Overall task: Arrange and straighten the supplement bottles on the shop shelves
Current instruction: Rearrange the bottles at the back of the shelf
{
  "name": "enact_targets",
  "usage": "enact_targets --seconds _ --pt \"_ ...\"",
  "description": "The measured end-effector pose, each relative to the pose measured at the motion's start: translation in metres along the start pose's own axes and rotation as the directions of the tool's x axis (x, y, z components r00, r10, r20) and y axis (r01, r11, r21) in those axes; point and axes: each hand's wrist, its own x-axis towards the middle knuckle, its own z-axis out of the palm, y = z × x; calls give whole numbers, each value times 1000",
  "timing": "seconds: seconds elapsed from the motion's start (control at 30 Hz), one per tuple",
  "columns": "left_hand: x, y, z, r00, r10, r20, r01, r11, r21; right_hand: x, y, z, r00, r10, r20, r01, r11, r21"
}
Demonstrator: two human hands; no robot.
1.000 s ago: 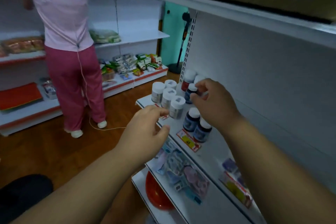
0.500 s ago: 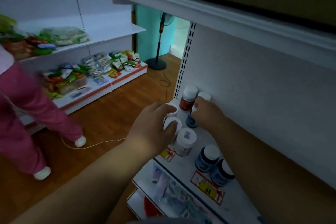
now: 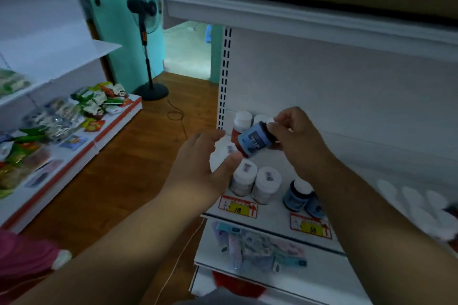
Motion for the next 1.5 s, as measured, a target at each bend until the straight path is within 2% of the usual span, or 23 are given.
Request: enact_targets --seconds 0.03,0.07,0.17,0.3,0.43,0.6,0.73,1.0,1.1,1.23,1.37,1.5 --pt "-3 2 -4 1000 2 9 -2 999 -46 -16 -9 -1 1000 18 13 -20 988 150" --pt "-7 5 -6 1000 5 24 -3 995 -100 -30 -17 -1 1000 15 16 -18 978 207" --pt "-20 15 -6 992 56 109 -31 974 -222 -66 -35 -2 999 -36 6 34 990 136" --pt "-34 30 5 970 116 214 -53 958 -281 -98 -51 -10 998 -39 -50 41 999 36" --pt "-43 42 18 938 197 285 -102 943 -317 -119 -53 -27 996 18 -88 -7 992 126" --pt "-47 61 41 918 240 317 -123 929 -348 -137 -50 -60 990 37 -137 -22 994 111" --pt "-47 85 69 906 266 328 -130 914 -383 -141 -42 -100 990 26 -140 -28 1000 -12" --pt "-42 118 131 915 163 369 -70 965 -253 -137 -15 -172 998 3 -58 -15 976 -219" --pt "-40 118 145 948 137 286 -101 985 -139 -126 4 -183 998 -61 -33 44 927 -372" --pt "-35 110 153 980 144 139 -144 990 -13 -111 36 -182 993 -111 32 109 798 -593" --pt "-37 107 160 974 158 163 -178 977 119 -97 59 -172 990 -2 138 100 696 -711" --pt "-39 102 165 973 147 181 -174 974 145 -81 69 -166 966 155 207 62 641 -765"
